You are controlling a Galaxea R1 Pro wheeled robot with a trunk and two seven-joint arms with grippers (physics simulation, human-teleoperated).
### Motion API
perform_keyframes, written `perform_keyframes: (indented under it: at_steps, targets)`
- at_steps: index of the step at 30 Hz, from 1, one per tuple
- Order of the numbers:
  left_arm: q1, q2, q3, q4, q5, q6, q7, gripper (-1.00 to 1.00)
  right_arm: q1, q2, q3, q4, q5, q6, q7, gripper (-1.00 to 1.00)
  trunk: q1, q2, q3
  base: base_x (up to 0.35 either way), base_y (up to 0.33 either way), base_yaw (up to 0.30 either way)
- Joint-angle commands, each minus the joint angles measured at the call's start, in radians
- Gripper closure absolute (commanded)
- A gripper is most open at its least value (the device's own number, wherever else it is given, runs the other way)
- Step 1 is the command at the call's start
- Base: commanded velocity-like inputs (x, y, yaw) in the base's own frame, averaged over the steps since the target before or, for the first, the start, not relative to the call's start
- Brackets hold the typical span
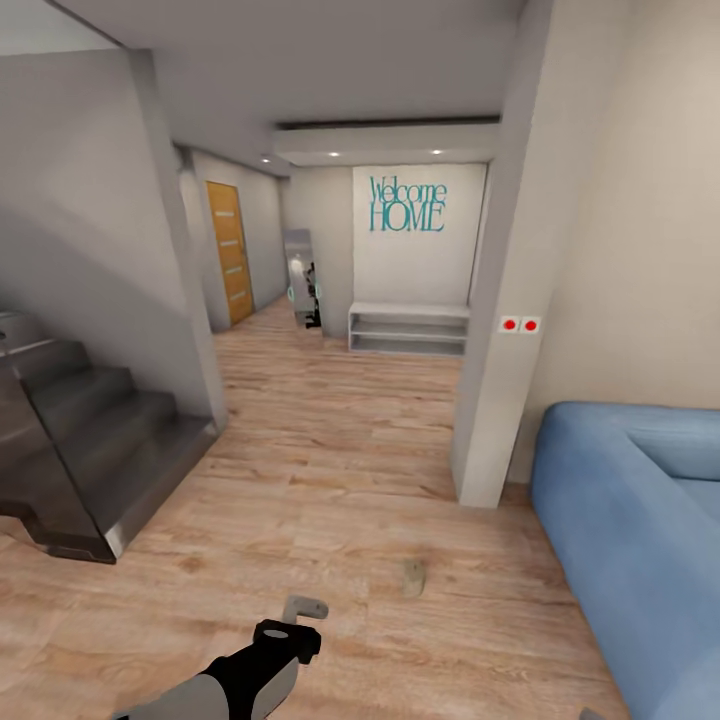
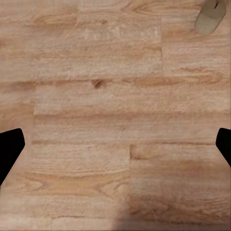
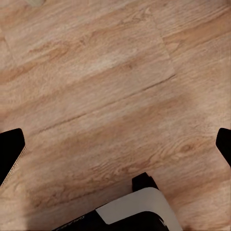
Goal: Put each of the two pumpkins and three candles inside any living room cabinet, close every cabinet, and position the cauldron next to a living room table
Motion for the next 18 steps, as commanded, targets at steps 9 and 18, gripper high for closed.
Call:
perform_keyframes:
  at_steps: [9,18]
  targets:
    - [-0.001,0.001,-0.008,-0.002,0.005,0.005,0.007,-1.00,0.000,0.000,-0.004,-0.002,-0.006,0.006,0.001,-1.00,0.001,-0.002,0.001,0.328,-0.036,-0.133]
    - [-0.001,0.001,-0.008,-0.002,0.006,0.005,0.007,-1.00,0.000,0.001,-0.004,-0.002,-0.006,0.006,0.001,-1.00,0.001,-0.002,0.002,0.328,-0.076,-0.077]
